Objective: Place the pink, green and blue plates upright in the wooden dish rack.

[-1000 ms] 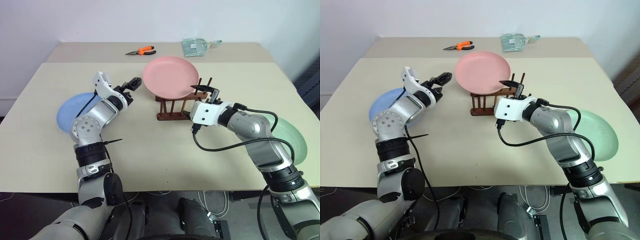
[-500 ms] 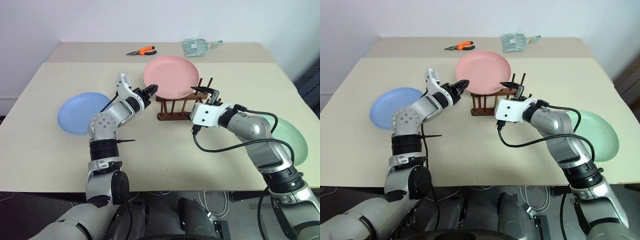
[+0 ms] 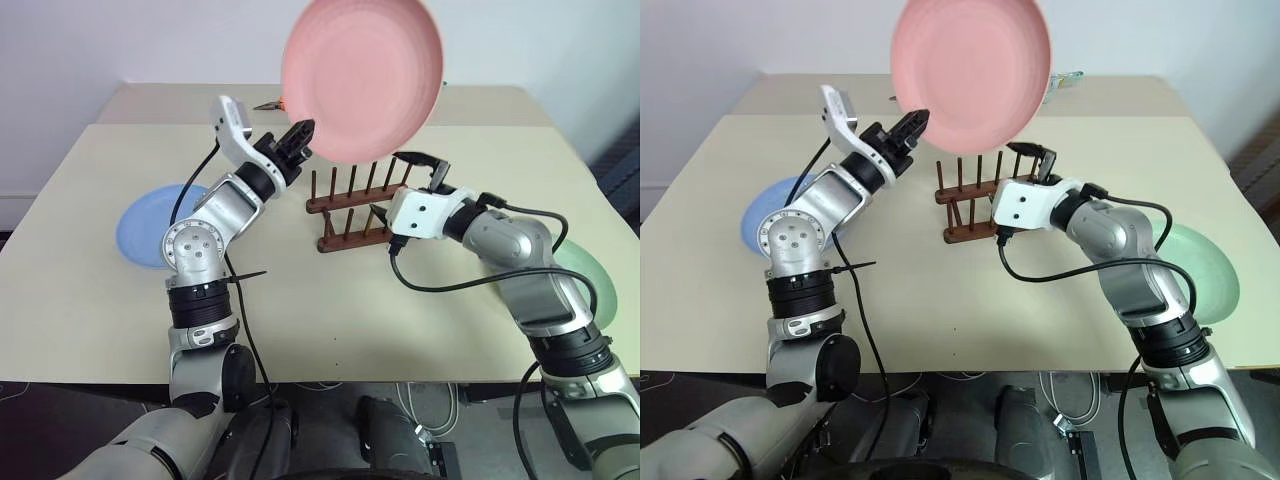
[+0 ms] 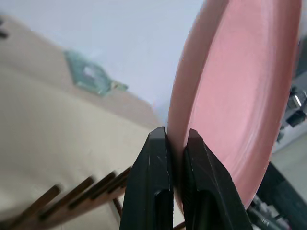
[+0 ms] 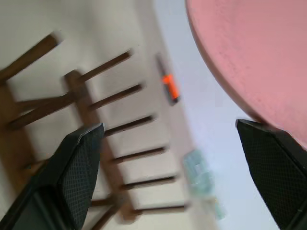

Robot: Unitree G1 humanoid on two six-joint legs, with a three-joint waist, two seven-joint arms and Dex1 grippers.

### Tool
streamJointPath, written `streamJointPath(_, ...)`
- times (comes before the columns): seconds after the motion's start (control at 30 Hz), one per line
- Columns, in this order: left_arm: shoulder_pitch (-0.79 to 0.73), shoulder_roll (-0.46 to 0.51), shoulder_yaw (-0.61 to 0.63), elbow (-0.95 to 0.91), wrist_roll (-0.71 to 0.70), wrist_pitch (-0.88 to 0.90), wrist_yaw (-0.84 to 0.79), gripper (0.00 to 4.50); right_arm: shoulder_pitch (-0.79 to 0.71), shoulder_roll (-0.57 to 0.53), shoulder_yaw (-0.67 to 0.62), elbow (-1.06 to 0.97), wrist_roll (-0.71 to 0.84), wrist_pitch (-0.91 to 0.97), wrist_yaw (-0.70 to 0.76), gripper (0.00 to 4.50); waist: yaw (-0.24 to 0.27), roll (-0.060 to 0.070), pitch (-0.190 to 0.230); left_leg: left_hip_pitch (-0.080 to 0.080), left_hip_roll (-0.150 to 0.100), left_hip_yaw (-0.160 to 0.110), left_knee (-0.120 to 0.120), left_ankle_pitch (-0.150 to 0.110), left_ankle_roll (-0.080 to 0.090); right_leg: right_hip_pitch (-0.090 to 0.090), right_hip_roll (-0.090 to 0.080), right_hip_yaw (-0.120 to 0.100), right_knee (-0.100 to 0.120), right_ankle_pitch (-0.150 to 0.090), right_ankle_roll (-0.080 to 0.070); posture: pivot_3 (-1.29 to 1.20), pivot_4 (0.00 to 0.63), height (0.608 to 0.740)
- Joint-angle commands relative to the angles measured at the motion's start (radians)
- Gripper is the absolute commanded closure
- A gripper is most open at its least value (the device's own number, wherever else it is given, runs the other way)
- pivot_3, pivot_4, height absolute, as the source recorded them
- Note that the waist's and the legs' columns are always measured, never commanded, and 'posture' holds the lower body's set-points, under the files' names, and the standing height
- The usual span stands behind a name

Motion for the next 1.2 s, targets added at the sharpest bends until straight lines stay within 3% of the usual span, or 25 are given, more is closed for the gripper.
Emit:
streamJointPath(0.03, -0.028, 0.022, -0.093, -0.054, 0.053, -0.007, -0.023, 4.48, -0.04, -0.034, -0.005, 0.017, -0.091, -0.076, -0.069, 0.0, 0.0, 0.0, 0.0, 0.0, 0.0, 0.0, 0.0, 0.0, 0.0, 0.0, 0.0, 0.0, 0.0, 0.0, 0.0, 0.0, 0.15, 0.74)
streamJointPath(0.2, -0.038, 0.052, -0.156, -0.047, 0.164, -0.033, 0.009, 4.48, -0.025, -0.051, -0.009, 0.034, -0.129, -0.13, -0.084, 0.0, -0.002, 0.0, 0.0, 0.0, 0.0, 0.0, 0.0, 0.0, 0.0, 0.0, 0.0, 0.0, 0.0, 0.0, 0.0, 0.0, 0.15, 0.74)
streamJointPath(0.47, -0.094, 0.035, -0.131, 0.026, 0.275, -0.098, 0.107, 4.48, 0.006, -0.048, -0.015, 0.043, -0.156, -0.14, -0.096, 0.0, -0.002, 0.0, 0.0, 0.0, 0.0, 0.0, 0.0, 0.0, 0.0, 0.0, 0.0, 0.0, 0.0, 0.0, 0.0, 0.0, 0.15, 0.74)
streamJointPath(0.87, -0.104, -0.046, -0.101, -0.075, 0.165, 0.063, 0.152, 4.48, -0.05, -0.019, 0.03, 0.141, -0.237, -0.158, -0.154, 0.0, -0.002, 0.0, 0.0, 0.0, 0.0, 0.0, 0.0, 0.0, 0.0, 0.0, 0.0, 0.0, -0.001, 0.0, 0.0, 0.0, 0.15, 0.74)
streamJointPath(1.0, -0.096, -0.056, -0.087, -0.115, 0.125, 0.124, 0.183, 4.5, -0.066, -0.017, 0.025, 0.168, -0.261, -0.162, -0.185, 1.8, -0.005, 0.0, 0.0, 0.0, 0.0, 0.0, 0.0, 0.0, 0.0, 0.0, 0.0, 0.001, 0.0, 0.0, 0.0, 0.0, 0.15, 0.74)
streamJointPath(1.17, -0.08, -0.074, -0.048, -0.132, 0.069, 0.172, 0.212, 4.5, -0.072, -0.018, 0.025, 0.182, -0.275, -0.173, -0.215, 4.45, -0.003, 0.0, 0.0, 0.0, 0.0, 0.0, 0.0, 0.0, 0.0, 0.0, 0.0, 0.0, 0.0, 0.0, 0.0, 0.0, 0.15, 0.74)
streamJointPath(1.2, -0.08, -0.082, -0.033, -0.13, 0.051, 0.175, 0.218, 3.77, -0.071, -0.019, 0.025, 0.183, -0.275, -0.178, -0.218, 4.5, -0.003, 0.0, 0.0, 0.0, 0.0, 0.0, 0.0, 0.0, 0.0, 0.0, 0.0, 0.0, -0.001, 0.0, 0.0, 0.0, 0.15, 0.74)
